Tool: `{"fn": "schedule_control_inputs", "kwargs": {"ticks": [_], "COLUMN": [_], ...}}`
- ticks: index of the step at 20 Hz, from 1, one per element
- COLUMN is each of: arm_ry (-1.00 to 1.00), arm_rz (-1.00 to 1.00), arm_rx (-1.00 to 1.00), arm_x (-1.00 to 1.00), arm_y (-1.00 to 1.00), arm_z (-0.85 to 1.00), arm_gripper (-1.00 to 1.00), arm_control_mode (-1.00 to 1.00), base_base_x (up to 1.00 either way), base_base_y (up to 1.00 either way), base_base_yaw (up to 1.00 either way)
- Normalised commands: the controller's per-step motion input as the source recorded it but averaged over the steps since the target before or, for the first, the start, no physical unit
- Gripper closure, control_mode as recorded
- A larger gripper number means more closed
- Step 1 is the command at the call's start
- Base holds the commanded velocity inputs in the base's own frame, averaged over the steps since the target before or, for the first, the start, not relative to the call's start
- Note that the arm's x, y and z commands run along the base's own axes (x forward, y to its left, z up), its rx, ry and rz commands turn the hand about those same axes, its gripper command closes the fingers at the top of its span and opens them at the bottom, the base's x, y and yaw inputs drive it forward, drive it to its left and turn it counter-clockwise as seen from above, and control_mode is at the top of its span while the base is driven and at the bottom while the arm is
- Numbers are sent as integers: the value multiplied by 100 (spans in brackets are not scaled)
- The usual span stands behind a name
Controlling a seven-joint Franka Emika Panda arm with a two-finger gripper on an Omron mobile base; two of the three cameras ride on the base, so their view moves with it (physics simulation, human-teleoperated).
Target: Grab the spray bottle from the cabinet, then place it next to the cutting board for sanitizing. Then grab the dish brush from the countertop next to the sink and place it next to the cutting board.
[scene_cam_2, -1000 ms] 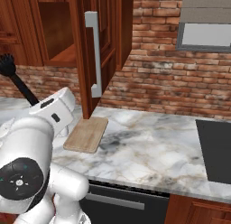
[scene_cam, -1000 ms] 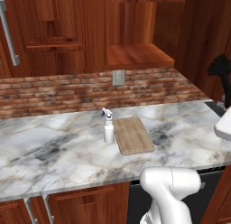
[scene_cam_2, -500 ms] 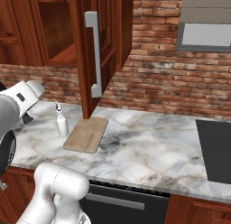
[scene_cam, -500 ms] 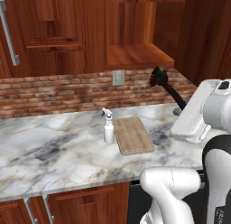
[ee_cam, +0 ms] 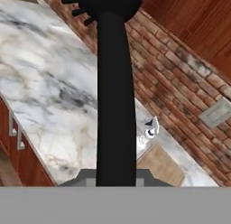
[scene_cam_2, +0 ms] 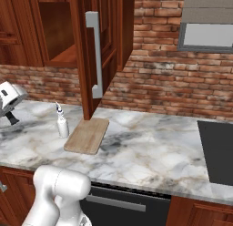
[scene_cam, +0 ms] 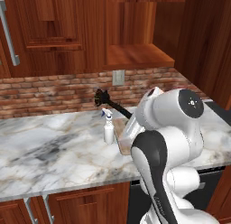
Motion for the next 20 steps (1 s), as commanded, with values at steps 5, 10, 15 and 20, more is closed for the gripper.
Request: {"fn": "schedule_control_inputs", "kwargs": {"ticks": [5, 10, 15, 20], "arm_ry": [30, 34, 26, 13], "arm_rz": [0, 8, 16, 16], "arm_rx": [-42, -40, -16, -3], "arm_x": [68, 99, 98, 70], "arm_y": [100, 70, 23, 2], "arm_z": [-45, -67, -69, -55], "arm_gripper": [100, 100, 100, 100], "arm_control_mode": [-100, -100, -100, -100], "base_base_x": [0, 0, 0, 0], "base_base_y": [0, 0, 0, 0], "base_base_yaw": [0, 0, 0, 0]}}
